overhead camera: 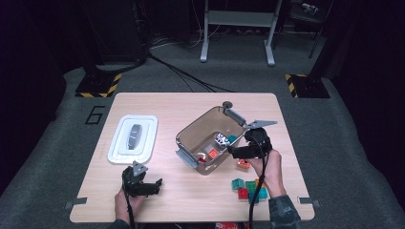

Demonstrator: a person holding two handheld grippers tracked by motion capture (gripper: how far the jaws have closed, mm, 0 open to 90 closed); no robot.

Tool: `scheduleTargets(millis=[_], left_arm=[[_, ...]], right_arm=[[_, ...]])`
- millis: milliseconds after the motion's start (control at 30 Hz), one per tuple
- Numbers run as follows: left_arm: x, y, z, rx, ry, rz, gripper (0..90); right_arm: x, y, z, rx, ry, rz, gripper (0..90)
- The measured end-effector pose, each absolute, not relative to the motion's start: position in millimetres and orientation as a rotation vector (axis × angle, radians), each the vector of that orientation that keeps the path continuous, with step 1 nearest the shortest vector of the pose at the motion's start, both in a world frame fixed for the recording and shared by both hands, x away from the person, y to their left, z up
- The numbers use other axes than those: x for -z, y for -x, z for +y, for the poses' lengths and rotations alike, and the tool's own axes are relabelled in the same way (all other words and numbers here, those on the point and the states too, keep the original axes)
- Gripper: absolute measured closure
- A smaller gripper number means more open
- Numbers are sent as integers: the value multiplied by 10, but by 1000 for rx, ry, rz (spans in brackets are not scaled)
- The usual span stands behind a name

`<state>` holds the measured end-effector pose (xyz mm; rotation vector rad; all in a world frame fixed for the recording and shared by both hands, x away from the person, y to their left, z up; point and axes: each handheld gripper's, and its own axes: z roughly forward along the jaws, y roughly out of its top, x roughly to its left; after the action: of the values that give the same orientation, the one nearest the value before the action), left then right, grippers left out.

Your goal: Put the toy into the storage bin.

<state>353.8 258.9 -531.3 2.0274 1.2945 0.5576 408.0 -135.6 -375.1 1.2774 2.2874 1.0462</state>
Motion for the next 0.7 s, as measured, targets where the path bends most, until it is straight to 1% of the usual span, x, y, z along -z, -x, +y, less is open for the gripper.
scheduleTargets(millis=[133, 200, 367, 567, 700], left_arm=[[5313, -3538, 2590, -557, -2027, 1294, 34], [5314, -3538, 2590, -557, -2027, 1294, 34], [5313, -3538, 2590, -558, -2028, 1295, 34], [5314, -3538, 2589, -558, -2027, 1294, 34], [5313, -3538, 2589, -558, -2028, 1295, 34]], right_arm=[[3800, -4043, -1445, -1038, -1292, 2289, 86], [3870, -4011, -1533, -1036, -1309, 2279, 52], [4007, -3976, -1646, -1015, -1383, 2270, 25], [4175, -3912, -1777, -980, -1452, 2267, 22], [4356, -3807, -1930, -959, -1539, 2233, 41]])
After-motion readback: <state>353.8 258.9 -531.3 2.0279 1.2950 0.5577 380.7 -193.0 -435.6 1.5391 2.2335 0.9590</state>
